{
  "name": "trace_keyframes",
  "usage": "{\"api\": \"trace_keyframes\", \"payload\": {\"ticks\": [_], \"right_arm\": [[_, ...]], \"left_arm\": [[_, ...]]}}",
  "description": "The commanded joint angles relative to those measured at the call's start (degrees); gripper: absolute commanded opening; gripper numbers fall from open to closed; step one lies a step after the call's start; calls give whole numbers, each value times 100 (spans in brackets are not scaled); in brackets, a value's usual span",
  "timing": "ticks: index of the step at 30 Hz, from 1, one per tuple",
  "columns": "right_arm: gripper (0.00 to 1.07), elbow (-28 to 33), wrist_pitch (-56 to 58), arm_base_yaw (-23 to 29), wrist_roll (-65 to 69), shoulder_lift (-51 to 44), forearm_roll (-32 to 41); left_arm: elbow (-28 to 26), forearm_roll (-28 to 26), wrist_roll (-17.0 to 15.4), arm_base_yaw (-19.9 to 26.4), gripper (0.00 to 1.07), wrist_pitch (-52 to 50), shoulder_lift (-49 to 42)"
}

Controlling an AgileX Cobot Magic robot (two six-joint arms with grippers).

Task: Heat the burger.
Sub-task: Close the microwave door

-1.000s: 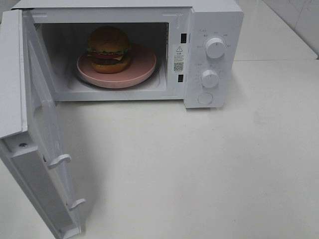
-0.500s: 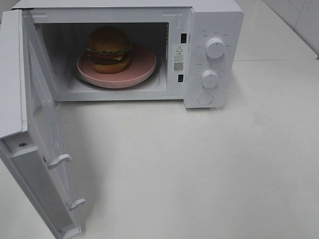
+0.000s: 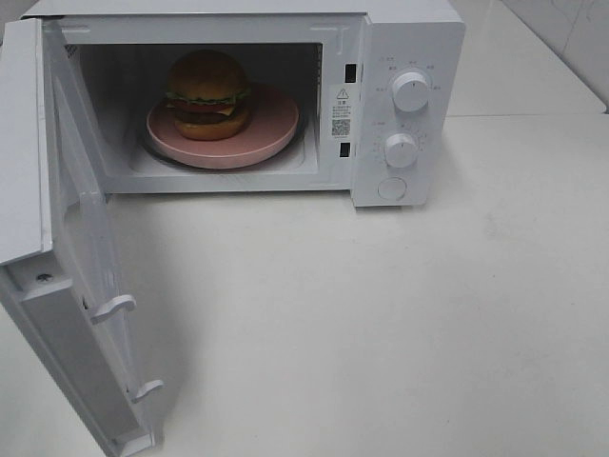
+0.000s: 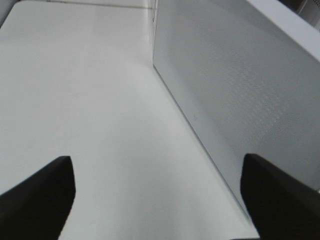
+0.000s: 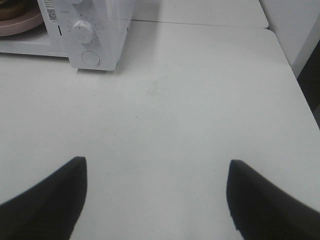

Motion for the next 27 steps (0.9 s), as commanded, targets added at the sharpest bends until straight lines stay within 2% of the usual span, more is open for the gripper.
{"api": "trace_keyframes", "payload": {"ticks": [1,2,3,4,5,6,7,9,14,15,17,18,19,20,27], "right_arm": [[76,17,-97,-40,-63,-155,17],[76,17,-97,-40,-63,-155,17],[76,17,-97,-40,-63,-155,17],[76,17,-97,-40,-63,-155,17],[76,17,-97,-40,-63,-155,17],[76,17,-97,-40,-63,-155,17],[76,17,-97,-40,-63,-155,17],[76,17,-97,-40,-63,-155,17],[76,17,-97,-40,-63,-155,17],[76,17,-97,-40,-63,-155,17],[76,17,-97,-40,-63,-155,17],[76,17,-97,-40,-63,-155,17],[76,17,-97,-40,-63,-155,17],[76,17,-97,-40,-63,-155,17],[76,17,-97,-40,-63,-155,17]], "left_arm": [[-46,0,-46,11,57,-166,424],[-46,6,-46,11,42,-304,659],[-46,6,-46,11,42,-304,659],[-11,11,-40,11,27,-556,854],[11,6,-40,11,19,-722,957],[11,6,-40,11,19,-722,957],[97,6,0,11,4,-1094,1140],[178,6,0,11,0,-1455,1346],[361,6,0,11,0,-2338,1673],[527,-11,109,11,0,-2939,1811],[602,-23,160,11,0,-3197,1868],[779,-63,246,11,0,-3770,1965],[779,-63,246,11,0,-3770,1965],[1003,-92,338,11,0,-4418,2074],[1719,-86,344,11,0,-6022,2578]]}}
